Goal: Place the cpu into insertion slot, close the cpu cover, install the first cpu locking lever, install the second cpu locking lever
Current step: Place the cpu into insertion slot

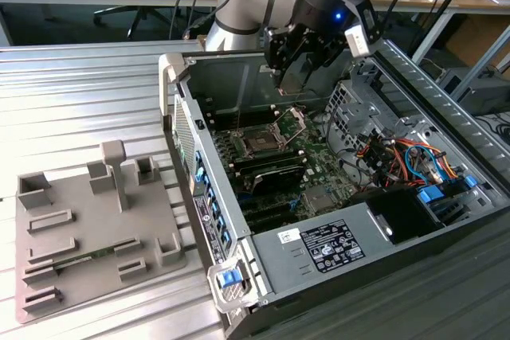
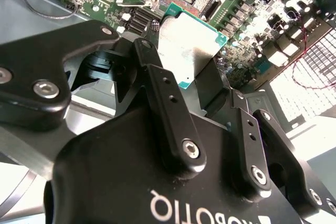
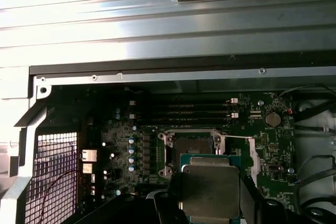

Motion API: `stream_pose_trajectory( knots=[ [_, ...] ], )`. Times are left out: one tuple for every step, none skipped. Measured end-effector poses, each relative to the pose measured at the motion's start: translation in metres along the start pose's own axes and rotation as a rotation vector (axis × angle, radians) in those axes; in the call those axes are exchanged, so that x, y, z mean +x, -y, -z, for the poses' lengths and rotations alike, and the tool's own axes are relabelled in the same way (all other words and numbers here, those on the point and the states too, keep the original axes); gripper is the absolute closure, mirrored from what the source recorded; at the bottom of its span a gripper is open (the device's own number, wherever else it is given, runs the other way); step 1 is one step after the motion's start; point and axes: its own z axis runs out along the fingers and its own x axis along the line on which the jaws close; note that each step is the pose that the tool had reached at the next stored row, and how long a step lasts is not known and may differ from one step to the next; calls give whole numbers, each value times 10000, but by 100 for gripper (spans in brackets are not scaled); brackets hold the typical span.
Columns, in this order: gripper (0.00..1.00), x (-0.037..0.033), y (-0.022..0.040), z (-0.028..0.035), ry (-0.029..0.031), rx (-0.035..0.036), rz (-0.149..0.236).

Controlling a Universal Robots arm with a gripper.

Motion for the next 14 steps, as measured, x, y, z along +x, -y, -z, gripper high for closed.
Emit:
stream_pose_trajectory(
  knots=[
    [47, 0, 0, -3, 0, 0, 1],
    [47, 0, 0, -5, 0, 1, 0],
    [47, 0, 1, -9, 0, 0, 0],
    [47, 0, 1, -12, 0, 0, 1],
    [47, -1, 1, -15, 0, 0, 0],
    [47, 0, 2, -18, 0, 1, 0],
    [47, -1, 2, -19, 0, 1, 0],
    [47, -1, 2, -23, 0, 1, 0],
    [47, -1, 2, -26, 0, 1, 0],
    [47, -1, 2, -28, 0, 1, 0],
    [47, -1, 3, -33, 0, 1, 0],
    [47, -1, 3, -36, 0, 0, 0],
    [47, -1, 3, -38, 0, 0, 0],
    [47, -1, 4, -44, 0, 0, 0]
  ],
)
